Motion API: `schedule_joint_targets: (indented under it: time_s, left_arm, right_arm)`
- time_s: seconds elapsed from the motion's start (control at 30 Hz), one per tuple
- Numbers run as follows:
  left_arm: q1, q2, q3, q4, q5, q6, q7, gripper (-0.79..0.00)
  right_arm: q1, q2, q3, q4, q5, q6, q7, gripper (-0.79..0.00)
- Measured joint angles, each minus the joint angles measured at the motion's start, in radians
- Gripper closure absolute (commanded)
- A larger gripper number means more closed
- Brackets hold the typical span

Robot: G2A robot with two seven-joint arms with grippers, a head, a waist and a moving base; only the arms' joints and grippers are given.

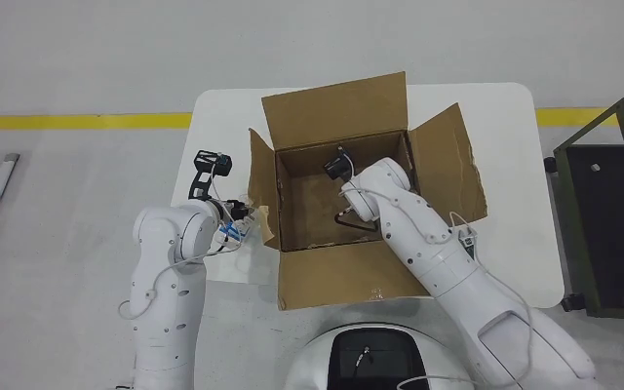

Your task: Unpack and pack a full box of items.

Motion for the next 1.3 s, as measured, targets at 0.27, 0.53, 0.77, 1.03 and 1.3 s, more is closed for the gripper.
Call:
schedule_joint_targets:
  time_s: [0.27,0.53,0.77,1.03,1.3]
  left_arm:
    - [0.000,0.000,0.000,0.000,0.000,0.000,0.000,-0.785]
    - [0.000,0.000,0.000,0.000,0.000,0.000,0.000,-0.785]
    - [0.000,0.000,0.000,0.000,0.000,0.000,0.000,-0.785]
    - [0.000,0.000,0.000,0.000,0.000,0.000,0.000,-0.785]
    - [0.000,0.000,0.000,0.000,0.000,0.000,0.000,-0.785]
  right_arm:
    - [-0.001,0.000,0.017,-0.015,0.010,0.004,-0.009,0.000]
    - [-0.036,0.010,0.086,-0.120,0.107,-0.037,-0.016,0.000]
    - [-0.080,0.022,0.157,-0.238,0.212,-0.068,-0.041,0.000]
    - [-0.207,0.048,0.326,-0.489,0.489,-0.180,-0.173,0.000]
    - [-0.318,0.069,0.474,-0.564,0.907,-0.309,-0.237,0.000]
